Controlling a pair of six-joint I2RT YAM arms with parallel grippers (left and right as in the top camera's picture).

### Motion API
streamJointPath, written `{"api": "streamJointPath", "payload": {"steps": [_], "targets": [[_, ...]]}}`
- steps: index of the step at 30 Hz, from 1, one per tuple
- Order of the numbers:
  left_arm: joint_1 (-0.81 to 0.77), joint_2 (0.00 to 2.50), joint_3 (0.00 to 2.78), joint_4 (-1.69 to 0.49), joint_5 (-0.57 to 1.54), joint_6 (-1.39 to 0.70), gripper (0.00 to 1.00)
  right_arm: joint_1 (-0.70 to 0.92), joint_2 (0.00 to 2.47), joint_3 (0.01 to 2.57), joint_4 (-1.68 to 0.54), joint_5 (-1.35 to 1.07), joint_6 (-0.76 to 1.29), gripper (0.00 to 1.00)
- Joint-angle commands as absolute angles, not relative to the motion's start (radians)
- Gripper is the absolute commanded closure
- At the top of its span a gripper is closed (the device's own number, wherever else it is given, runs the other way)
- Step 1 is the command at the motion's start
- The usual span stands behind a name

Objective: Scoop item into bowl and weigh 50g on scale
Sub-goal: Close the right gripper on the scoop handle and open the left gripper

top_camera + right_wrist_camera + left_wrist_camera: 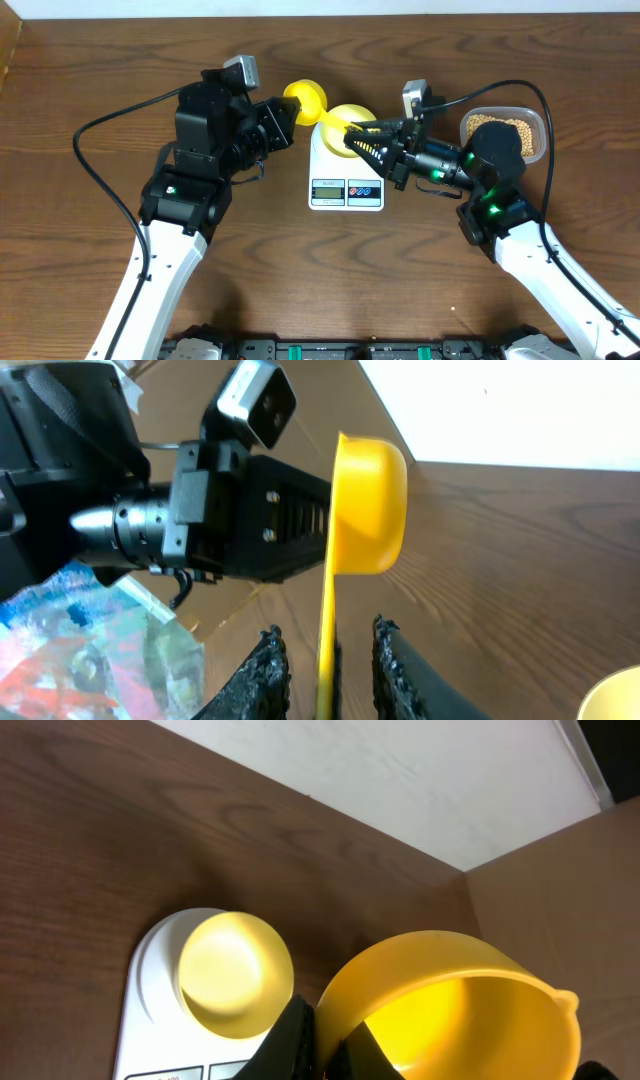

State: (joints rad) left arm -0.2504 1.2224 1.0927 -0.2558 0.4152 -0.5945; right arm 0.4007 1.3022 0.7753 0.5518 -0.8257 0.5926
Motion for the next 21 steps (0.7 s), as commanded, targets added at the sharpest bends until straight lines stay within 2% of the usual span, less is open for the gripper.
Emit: {"api": "streamJointPath", "payload": {"steps": [1,9,16,21], "targets": [[-0.247,1.228,1.107,-0.254,0.434,-0.554,0.93,0.407,1.294,0.789,0.573,-0.814,0.620,0.73],[-0.247,1.228,1.107,-0.266,0.446,-0.554,0.92,0.407,1.294,0.789,0.577,-0.786,0.620,0.72],[-0.248,1.228,1.107,-0.269,0.464,-0.555,0.93,0.408,1.294,0.789,0.587,-0.787,0.636,0.77],[-0.248,1.228,1.107,-0.269,0.464,-0.563,0.93,0.408,1.294,0.789,0.587,-0.789,0.659,0.78]]}}
